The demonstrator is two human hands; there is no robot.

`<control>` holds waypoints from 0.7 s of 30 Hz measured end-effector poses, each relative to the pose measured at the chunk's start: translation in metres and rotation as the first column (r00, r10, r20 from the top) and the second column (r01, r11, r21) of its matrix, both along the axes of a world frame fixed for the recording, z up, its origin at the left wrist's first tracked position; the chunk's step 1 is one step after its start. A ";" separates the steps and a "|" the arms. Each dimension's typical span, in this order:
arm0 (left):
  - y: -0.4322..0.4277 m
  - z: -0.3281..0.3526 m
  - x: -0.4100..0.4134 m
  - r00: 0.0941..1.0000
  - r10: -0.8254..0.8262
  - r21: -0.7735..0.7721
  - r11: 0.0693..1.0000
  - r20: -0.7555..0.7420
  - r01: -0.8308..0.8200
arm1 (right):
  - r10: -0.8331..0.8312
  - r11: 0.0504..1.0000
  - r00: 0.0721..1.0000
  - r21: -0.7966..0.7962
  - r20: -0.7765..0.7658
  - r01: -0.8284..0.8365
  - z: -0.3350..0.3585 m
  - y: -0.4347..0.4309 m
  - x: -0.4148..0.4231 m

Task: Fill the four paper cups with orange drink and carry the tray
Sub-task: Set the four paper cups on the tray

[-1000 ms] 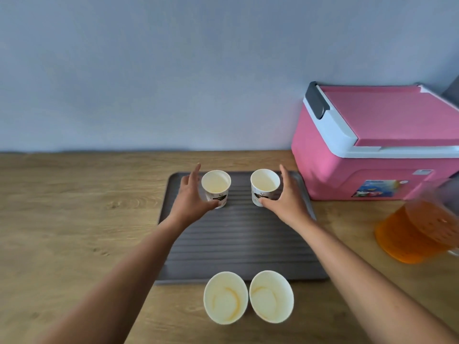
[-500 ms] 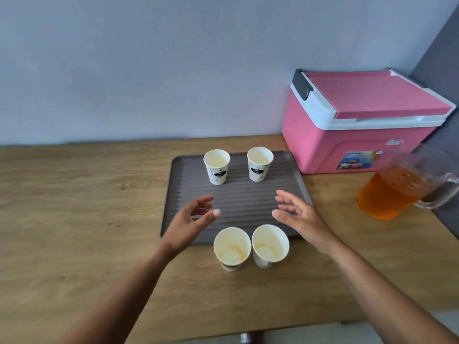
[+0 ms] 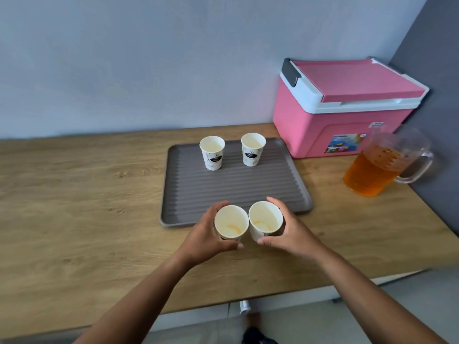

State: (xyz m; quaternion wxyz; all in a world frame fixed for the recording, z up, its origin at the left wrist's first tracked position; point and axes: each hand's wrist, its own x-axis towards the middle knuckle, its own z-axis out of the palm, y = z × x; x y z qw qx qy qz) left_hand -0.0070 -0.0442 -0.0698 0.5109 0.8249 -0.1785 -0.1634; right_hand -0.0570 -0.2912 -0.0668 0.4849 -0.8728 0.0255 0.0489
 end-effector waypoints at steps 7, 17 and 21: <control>0.000 0.002 0.004 0.996 0.077 -0.022 0.997 0.037 -0.076 | -0.015 1.000 0.999 0.010 0.044 0.015 -0.003 0.004 0.008; -0.001 0.020 0.059 0.978 0.209 -0.085 0.975 0.005 -0.208 | -0.140 0.985 0.983 0.115 0.121 0.126 0.011 -0.004 0.075; -0.008 0.024 0.084 0.966 0.258 -0.102 0.962 0.036 -0.253 | -0.186 0.978 0.972 0.125 0.142 0.169 0.008 -0.006 0.105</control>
